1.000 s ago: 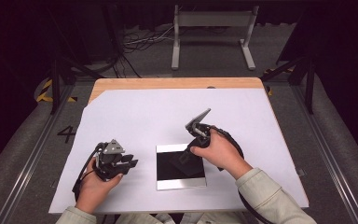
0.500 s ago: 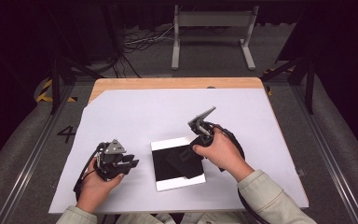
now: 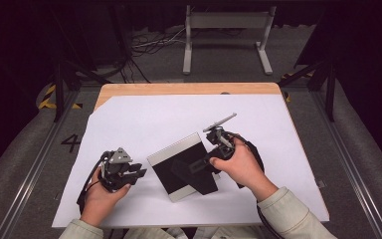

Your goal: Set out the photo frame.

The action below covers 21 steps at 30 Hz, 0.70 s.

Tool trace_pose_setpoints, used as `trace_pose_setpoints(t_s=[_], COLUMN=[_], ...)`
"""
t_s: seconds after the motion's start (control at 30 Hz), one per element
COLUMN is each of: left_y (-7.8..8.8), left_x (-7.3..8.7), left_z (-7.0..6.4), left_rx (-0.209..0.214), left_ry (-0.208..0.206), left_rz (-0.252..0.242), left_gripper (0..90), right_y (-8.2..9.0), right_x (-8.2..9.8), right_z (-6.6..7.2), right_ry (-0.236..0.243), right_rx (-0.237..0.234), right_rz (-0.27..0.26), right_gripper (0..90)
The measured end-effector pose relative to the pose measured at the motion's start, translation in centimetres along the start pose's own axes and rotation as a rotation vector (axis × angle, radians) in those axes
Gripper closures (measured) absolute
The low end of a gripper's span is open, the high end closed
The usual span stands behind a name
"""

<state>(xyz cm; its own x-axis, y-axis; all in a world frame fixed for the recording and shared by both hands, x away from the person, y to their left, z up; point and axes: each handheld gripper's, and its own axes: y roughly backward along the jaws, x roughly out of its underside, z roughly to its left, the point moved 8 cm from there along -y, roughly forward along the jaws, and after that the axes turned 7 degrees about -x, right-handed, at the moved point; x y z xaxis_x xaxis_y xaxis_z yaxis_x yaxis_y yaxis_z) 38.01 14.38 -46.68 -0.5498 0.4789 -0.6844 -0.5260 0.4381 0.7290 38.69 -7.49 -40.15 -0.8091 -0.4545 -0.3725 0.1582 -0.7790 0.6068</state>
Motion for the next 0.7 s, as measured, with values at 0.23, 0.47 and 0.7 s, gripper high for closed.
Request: trace_pose_setpoints(t_s=[0.23,0.47,0.7], left_y=[0.0,-0.1,-0.1], left_x=[0.0,-0.1,-0.2], left_z=[0.1,0.0,0.0], left_rx=[0.0,0.0,-0.002], left_ry=[0.007,0.004,0.005], left_rz=[-0.002,-0.003,-0.009], left_gripper=[70.0,70.0,70.1], right_y=[0.8,1.8,2.0], right_x=[-0.3,-0.7,-0.8], right_z=[0.1,0.1,-0.5], right_ry=[0.107,0.198,0.305], right_rx=[0.054,0.063,0.067], right_rz=[-0.085,-0.17,-0.241], right_gripper=[87.9,87.9,87.9])
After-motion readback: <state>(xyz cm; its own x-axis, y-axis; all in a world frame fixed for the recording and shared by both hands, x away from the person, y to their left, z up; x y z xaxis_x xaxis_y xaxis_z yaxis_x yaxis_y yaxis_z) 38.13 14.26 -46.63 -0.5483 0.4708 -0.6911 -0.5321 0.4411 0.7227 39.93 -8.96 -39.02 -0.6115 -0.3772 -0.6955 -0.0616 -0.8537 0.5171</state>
